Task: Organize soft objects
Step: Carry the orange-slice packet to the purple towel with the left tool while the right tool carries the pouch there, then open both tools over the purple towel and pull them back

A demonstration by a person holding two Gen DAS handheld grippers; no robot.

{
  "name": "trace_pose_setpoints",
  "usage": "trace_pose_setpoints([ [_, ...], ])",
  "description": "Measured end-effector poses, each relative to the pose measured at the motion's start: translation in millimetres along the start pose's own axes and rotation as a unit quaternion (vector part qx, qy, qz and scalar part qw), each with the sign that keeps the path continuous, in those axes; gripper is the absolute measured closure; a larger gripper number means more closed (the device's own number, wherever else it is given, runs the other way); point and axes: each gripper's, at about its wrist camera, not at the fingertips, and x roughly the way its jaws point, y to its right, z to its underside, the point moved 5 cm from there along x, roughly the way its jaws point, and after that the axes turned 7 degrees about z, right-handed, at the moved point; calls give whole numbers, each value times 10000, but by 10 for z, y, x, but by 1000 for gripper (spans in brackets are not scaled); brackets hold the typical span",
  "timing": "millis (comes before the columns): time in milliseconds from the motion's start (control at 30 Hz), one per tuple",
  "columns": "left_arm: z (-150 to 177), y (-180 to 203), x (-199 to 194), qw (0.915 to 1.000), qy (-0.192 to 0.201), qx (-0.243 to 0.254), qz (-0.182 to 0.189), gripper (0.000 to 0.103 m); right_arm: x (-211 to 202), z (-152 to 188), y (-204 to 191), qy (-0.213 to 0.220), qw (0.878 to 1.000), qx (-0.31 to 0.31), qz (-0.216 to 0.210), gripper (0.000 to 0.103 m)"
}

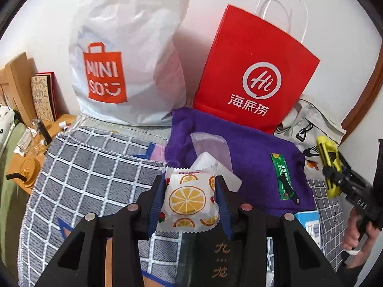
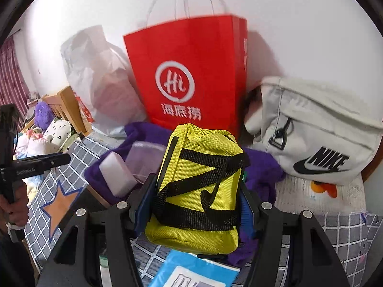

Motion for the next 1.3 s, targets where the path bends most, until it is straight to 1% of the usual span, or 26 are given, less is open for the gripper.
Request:
trace_pose_setpoints([
  [100,-39,81,141,9999,-74,46,79,63,140,67,45,-158,9998,81,-59,42],
  [200,-116,177,235,9998,-53,88,171,63,247,124,66,-319,9995,0,-39,42],
  [333,-232,296,390,9995,-66,243,181,62,347,181,108,-451,9990,-57,-52,42],
  [433,-320,376,565,9992,-62,381,122,62,424,226,143,-546,9985,-81,-14,42],
  [567,-404,413,797,9990,-158,381,156,62,506,276,214,-645,9979,-50,30,42],
  [700,-435,427,980,9989,-229,410,58,61,616,323,278,-784,9969,-5,86,42],
  [800,-454,433,1094,9989,-268,380,36,61,724,378,285,-918,9958,-13,72,42],
  [933,-440,425,1198,9984,-354,428,-73,60,882,467,285,-1154,9931,-56,194,42],
  [1033,-440,406,1258,9984,-428,366,-40,59,937,493,310,-1238,9922,41,163,40],
  [1100,-432,383,1289,9982,-473,355,-84,54,949,501,315,-1260,9919,73,145,39],
  [1233,-423,354,1313,9982,-533,283,-38,51,1004,509,309,-1319,9912,39,141,37],
  [1300,-424,350,1317,9981,-556,278,-30,45,1012,505,296,-1331,9910,43,107,34],
])
